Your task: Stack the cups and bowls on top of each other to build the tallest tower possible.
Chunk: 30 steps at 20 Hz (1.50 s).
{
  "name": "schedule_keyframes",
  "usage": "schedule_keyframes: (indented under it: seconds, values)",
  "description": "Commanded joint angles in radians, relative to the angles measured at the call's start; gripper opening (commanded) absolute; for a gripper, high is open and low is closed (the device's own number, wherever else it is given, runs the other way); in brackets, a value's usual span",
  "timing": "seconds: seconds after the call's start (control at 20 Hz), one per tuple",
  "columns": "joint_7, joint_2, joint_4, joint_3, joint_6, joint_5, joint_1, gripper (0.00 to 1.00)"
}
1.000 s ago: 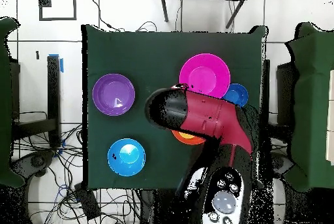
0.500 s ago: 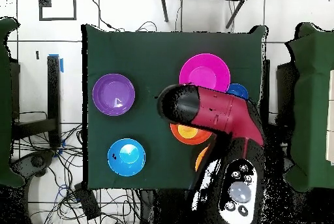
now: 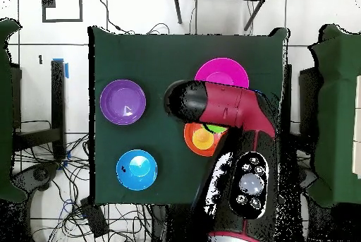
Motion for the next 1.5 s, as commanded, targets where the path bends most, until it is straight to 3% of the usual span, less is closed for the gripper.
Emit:
schedule_keyframes:
  seconds: [0.05,0.35,0.6,1.05,1.5]
  values:
    - [-0.21,0.098,-0.113,0.152,0.18,-0.079,0.002,0.0]
    - [-0.164,0.155,-0.21,0.104,0.259,-0.131,0.058,0.0]
    - [-0.137,0.164,-0.204,0.084,0.194,-0.167,0.083,0.0]
    - [-0.124,0.169,-0.201,0.059,0.189,-0.217,0.107,0.0]
    - [0.046,0.169,-0.167,-0.057,0.17,-0.258,0.225,0.0]
